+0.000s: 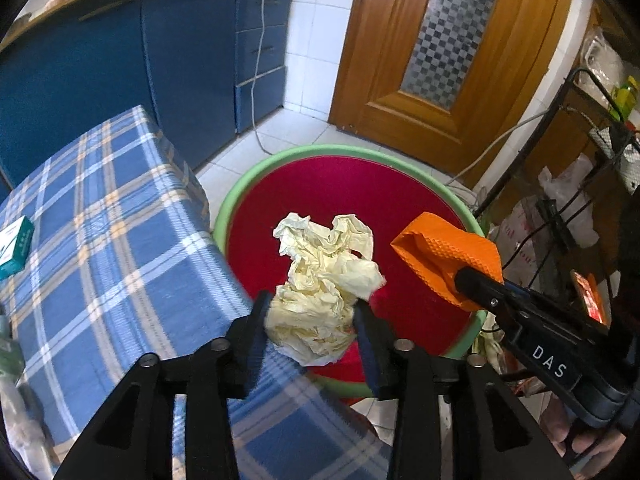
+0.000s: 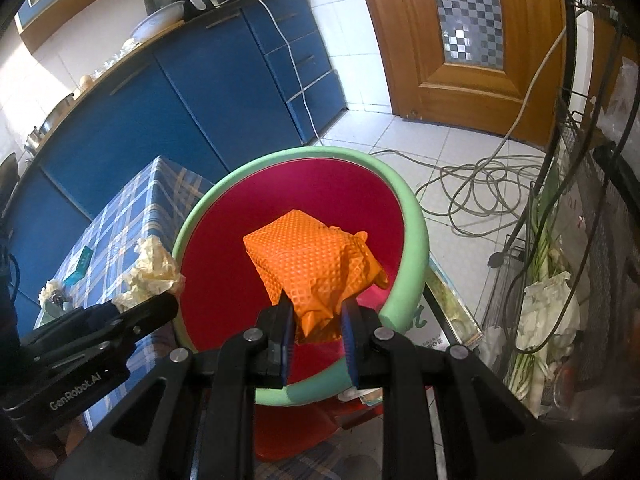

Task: Collect trash
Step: 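Open both tools to drop the tissue and glove into the bucket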

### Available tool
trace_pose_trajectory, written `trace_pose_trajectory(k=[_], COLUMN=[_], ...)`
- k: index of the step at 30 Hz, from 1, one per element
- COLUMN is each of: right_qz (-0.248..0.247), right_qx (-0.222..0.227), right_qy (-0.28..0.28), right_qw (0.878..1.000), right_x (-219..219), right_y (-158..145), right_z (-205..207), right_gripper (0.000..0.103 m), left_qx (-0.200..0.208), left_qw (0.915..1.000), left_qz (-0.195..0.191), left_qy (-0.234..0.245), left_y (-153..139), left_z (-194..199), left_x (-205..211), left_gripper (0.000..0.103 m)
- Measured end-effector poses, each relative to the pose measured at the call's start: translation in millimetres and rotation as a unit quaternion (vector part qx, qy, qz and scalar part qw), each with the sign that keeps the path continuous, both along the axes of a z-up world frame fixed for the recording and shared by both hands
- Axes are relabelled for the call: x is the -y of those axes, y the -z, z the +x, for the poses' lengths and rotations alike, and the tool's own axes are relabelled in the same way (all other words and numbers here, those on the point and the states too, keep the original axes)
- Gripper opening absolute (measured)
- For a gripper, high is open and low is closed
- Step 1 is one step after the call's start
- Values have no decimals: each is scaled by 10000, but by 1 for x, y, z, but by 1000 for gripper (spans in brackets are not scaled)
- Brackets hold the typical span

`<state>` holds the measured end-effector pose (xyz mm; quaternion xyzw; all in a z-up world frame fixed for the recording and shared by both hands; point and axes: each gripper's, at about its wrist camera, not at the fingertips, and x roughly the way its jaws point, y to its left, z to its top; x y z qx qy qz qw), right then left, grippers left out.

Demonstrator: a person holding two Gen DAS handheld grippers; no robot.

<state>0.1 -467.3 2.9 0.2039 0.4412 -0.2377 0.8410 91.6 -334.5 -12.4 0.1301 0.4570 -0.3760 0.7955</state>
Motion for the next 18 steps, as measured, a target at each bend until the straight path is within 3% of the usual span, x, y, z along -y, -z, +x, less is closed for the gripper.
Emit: trace_pose_trajectory(k=[7, 14, 18], right_qz=[33, 34, 92], right_qx=[-11, 14, 86], right_qy=[95, 103, 27], right_qw=[9999, 9999, 9999], right_x=[8, 10, 7], right_y=[2, 2, 0], right_z=[-1, -3, -2], right_gripper=[24, 27, 36], left_qx=[202, 217, 209], left_qw=[9997, 9996, 9996], left_qz=[126, 122, 64], left_qy=[31, -111, -190], left_y=[0, -1, -5], left_z=[-4, 0, 0], left_x=[6, -2, -8], left_gripper=[61, 61, 61])
